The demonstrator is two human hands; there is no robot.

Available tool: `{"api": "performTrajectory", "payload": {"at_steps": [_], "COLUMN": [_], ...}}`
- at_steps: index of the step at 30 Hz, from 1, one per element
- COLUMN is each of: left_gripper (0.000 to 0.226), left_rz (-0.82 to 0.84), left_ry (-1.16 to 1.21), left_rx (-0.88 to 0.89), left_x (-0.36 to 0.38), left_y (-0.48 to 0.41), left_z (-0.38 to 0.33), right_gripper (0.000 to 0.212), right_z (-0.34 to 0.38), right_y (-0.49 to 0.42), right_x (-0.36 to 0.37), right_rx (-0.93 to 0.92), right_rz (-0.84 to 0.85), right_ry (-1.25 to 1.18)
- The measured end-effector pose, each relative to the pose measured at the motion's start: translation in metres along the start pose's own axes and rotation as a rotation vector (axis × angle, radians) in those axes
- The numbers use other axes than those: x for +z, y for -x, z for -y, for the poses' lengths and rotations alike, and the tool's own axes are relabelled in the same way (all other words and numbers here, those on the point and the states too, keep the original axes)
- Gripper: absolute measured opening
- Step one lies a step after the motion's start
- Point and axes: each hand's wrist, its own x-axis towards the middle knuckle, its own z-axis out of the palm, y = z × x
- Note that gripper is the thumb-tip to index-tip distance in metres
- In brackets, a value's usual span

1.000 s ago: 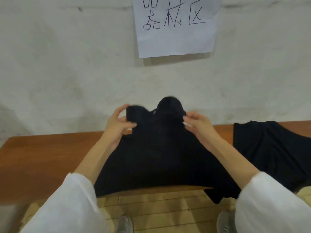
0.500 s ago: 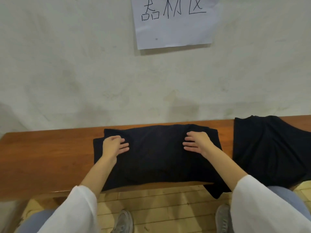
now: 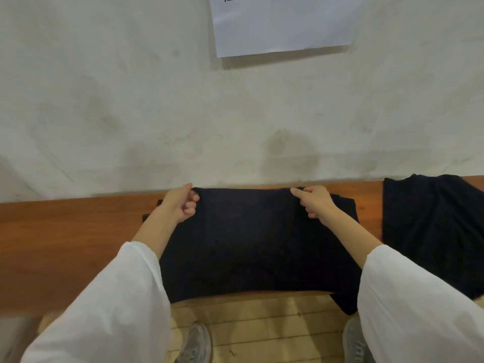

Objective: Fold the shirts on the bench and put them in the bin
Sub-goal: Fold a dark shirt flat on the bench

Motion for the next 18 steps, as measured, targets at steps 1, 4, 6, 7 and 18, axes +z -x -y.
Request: {"api": "performTrajectory", "payload": {"at_steps": [1, 4, 6, 7, 18], "left_gripper": [0.021, 0.021, 0.035, 0.04, 0.012], "left_rz": [-0.072, -0.346, -0.592, -0.661, -0.124], "left_ry": [-0.141, -0.643, -0.894, -0.957, -1.225], "left_rx": [0.138, 0.589, 0.672, 0.649, 0.647], "left_x": [0.001, -0.013, -0.037, -0.049, -0.105], "left_y": [0.01, 0.039, 0.041, 0.038, 0.019], "left_z": [0.009, 0.053, 0.071, 0.073, -0.005], "right_gripper": [0.037, 0.027, 0.038, 0.038, 0.029], "right_z": [0.0, -0.013, -0.027, -0.033, -0.045], "right_y": [0.007, 0.035, 0.054, 0.06, 0.009], "right_x": [-0.002, -0.004, 0.0, 0.001, -0.077], "right_rx": [0.001, -0.108, -0.216, -0.26, -0.345], "right_rz": [0.027, -0.043, -0.111, -0.123, -0.31], "right_ry": [0.035, 0.169, 0.2, 0.251, 0.872]}}
